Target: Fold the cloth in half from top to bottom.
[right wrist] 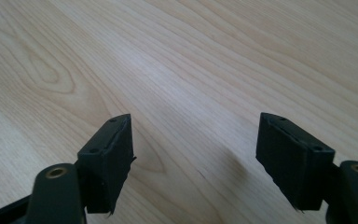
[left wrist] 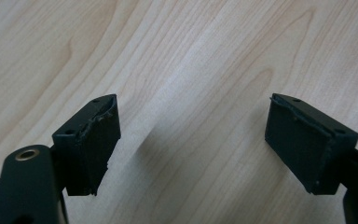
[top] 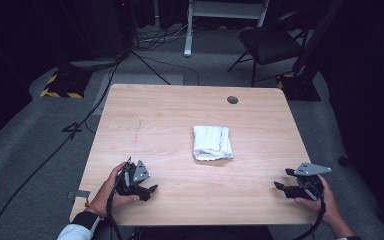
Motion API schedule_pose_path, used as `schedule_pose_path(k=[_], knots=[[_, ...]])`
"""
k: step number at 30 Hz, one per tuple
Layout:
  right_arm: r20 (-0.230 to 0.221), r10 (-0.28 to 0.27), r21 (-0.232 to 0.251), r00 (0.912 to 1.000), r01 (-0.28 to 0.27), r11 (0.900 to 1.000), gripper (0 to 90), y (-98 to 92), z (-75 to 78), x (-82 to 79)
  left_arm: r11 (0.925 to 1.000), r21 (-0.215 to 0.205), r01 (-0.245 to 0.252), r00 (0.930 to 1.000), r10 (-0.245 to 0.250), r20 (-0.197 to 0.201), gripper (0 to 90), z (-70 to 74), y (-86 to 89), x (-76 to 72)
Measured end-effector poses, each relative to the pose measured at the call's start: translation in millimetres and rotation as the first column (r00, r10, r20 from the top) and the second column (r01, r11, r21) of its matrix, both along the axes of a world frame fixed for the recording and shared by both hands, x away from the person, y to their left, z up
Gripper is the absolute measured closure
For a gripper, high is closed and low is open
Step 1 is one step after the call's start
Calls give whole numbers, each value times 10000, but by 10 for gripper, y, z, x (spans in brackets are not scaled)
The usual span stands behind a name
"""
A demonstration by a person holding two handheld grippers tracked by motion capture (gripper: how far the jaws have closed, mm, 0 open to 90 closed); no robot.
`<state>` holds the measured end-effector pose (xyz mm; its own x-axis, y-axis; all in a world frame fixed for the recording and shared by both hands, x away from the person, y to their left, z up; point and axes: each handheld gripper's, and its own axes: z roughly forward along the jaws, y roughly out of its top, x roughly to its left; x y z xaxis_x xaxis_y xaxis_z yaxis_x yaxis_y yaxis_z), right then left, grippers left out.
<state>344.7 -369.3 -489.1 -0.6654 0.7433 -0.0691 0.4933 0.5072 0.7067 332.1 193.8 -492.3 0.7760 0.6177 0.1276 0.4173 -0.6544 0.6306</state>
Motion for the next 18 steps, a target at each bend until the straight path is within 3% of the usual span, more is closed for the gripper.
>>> schedule_pose_path(k=[3,6,7,9,18], knots=[[-172,-318,319,9993,324,9990,268,-97,-55,-19,9985,-510,193,9991,-213,-374,183,-32,78,-4],[-187,-499,742,9986,512,9959,255,-167,-120,-43,9945,-1018,-229,9964,144,-832,178,-65,172,7],[-153,-573,740,9982,583,9956,252,-173,-123,-51,9918,-1227,-354,9957,245,-893,178,-82,208,7],[-99,-613,743,9981,618,9953,245,-173,-128,-59,9890,-1450,-296,9978,206,-633,172,-113,255,-10],[-54,-759,846,9971,761,9935,230,-173,-142,-69,9878,-1446,-579,9969,495,-610,166,-115,239,-31]])
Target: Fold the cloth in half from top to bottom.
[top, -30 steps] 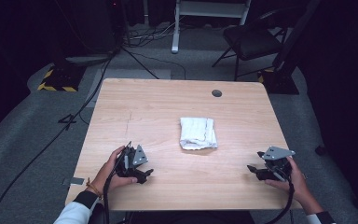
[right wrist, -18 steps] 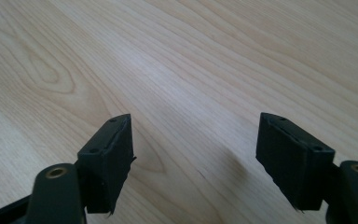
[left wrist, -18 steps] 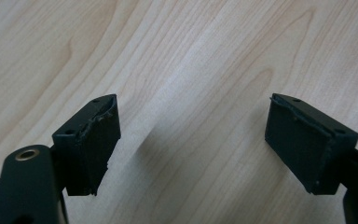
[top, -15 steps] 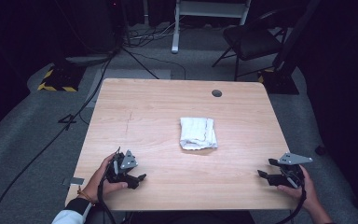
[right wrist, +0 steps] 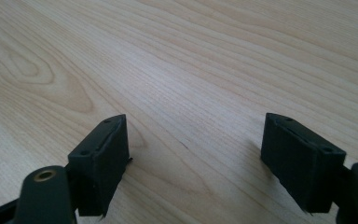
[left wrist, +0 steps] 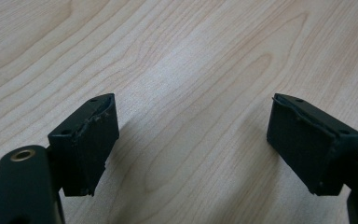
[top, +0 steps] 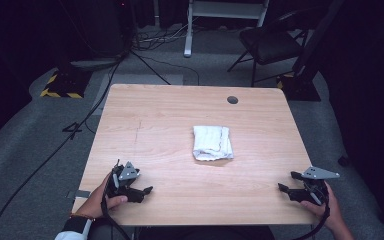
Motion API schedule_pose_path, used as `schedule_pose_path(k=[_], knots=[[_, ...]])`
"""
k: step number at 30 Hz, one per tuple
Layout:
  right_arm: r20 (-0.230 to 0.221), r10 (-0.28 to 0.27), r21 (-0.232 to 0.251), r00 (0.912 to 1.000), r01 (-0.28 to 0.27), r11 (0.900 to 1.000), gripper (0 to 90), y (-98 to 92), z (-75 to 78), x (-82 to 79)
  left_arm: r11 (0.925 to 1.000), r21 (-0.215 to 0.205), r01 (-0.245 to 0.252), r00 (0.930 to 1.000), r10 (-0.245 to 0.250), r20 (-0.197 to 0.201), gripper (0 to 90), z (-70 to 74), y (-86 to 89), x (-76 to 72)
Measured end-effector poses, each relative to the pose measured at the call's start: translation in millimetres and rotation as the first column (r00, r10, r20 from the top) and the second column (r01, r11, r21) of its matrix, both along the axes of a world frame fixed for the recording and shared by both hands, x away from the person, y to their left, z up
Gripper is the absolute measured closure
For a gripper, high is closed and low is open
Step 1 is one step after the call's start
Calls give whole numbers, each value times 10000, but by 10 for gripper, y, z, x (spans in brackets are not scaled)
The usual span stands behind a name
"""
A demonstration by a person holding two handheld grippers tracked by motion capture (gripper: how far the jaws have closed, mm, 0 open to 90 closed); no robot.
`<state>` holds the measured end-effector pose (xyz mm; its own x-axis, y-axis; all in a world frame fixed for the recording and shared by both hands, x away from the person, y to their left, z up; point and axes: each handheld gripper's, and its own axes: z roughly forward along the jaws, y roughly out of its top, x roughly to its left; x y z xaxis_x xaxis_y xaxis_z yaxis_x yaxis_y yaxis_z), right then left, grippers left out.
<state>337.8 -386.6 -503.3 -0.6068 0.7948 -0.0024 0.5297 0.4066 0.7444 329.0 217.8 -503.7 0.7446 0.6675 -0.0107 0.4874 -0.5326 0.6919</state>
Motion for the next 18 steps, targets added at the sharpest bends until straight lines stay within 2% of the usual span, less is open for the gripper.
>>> schedule_pose_path(k=[18], knots=[[3,-44,-22,10000,44,10000,221,2,-1,2,10000,-13,18,10000,-18,-47,159,-1,-5,8]])
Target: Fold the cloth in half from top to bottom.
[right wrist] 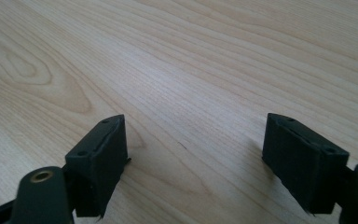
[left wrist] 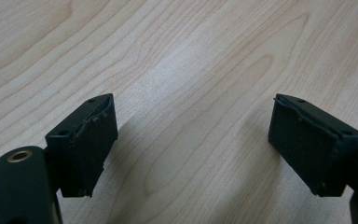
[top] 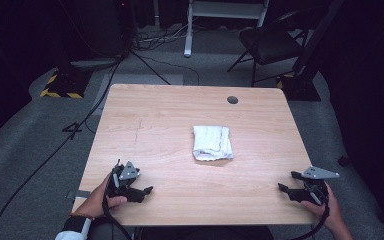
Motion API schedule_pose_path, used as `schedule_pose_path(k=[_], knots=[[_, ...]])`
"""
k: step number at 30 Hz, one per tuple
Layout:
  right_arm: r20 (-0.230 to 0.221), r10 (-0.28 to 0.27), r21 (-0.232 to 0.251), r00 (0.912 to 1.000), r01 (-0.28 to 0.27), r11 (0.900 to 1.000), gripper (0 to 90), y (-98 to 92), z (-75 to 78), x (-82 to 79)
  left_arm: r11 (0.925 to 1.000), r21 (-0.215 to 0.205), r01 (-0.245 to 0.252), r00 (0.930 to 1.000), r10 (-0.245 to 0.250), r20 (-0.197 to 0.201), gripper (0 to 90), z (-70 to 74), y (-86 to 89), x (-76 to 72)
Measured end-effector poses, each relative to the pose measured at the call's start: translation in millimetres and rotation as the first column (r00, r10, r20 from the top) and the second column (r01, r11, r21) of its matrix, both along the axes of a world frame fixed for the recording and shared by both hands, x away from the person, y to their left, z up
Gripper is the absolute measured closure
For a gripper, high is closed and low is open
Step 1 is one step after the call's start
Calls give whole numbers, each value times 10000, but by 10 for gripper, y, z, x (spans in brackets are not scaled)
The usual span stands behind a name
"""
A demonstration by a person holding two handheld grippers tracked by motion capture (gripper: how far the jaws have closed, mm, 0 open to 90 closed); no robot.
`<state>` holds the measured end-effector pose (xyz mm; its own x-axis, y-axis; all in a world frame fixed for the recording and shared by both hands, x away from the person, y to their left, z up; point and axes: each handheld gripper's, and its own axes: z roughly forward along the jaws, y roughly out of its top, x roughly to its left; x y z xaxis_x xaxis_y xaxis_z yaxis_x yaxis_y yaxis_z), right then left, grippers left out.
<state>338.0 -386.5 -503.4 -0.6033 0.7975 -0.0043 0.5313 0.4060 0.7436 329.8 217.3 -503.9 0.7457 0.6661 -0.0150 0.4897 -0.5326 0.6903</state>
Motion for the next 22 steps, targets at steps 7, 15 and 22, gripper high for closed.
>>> schedule_pose_path(k=[7,15,22], knots=[[-2,8,-4,10000,-8,10000,221,0,0,0,10000,2,2,10000,-2,1,158,0,0,0],[-12,7,3,10000,-7,10000,221,-1,0,1,10000,3,4,10000,-4,-1,158,0,0,0],[-16,-2,3,10000,2,10000,221,-1,0,-1,10000,-2,-71,10000,71,-26,154,0,-5,4]])
